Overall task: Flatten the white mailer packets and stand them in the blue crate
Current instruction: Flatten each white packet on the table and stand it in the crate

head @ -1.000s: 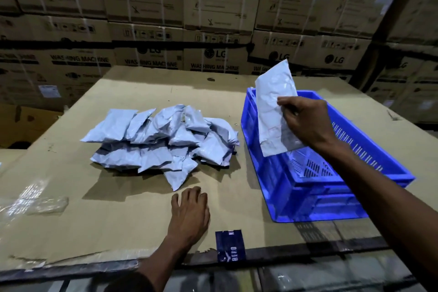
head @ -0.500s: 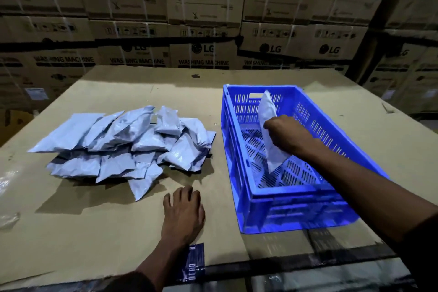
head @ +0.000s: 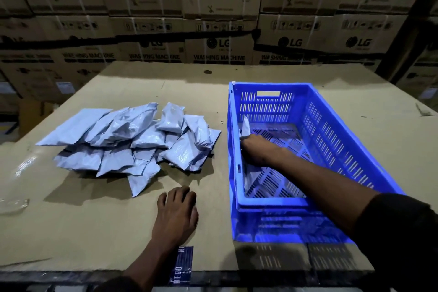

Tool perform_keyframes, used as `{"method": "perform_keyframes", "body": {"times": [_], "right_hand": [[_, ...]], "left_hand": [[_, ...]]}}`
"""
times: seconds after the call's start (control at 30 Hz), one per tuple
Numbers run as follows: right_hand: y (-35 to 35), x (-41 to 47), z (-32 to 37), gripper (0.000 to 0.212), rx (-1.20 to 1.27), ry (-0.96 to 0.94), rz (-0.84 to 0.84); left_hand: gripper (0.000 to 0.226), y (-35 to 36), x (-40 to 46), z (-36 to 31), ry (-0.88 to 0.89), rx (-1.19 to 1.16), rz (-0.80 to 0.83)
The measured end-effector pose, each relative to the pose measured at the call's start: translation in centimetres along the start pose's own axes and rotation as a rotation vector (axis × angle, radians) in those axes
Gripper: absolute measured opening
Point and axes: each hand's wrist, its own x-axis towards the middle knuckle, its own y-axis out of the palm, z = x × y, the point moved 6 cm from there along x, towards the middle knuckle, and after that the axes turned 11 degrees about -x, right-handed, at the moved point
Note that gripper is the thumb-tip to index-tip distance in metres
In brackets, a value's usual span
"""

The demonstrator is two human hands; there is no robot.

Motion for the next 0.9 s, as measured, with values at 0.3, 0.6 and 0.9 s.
{"method": "perform_keyframes", "body": {"times": [0.3, 0.6, 0.9], "right_hand": [[-0.2, -1.1, -4.0, 0.029, 0.567, 0.325, -0.187], [2.1, 0.0, -2.1, 0.042, 0.609, 0.27, 0.142], [1.0, 0.2, -3.8, 0.023, 0.382, 0.385, -0.092]], "left_hand": [[0.023, 0.2, -0.1, -0.1, -0.008, -0.012, 0.008], [0.023, -0.1, 0.0, -0.1, -0.003, -0.02, -0.004], [0.022, -0.3, 0.0, 0.0, -0.002, -0.036, -0.007]]}}
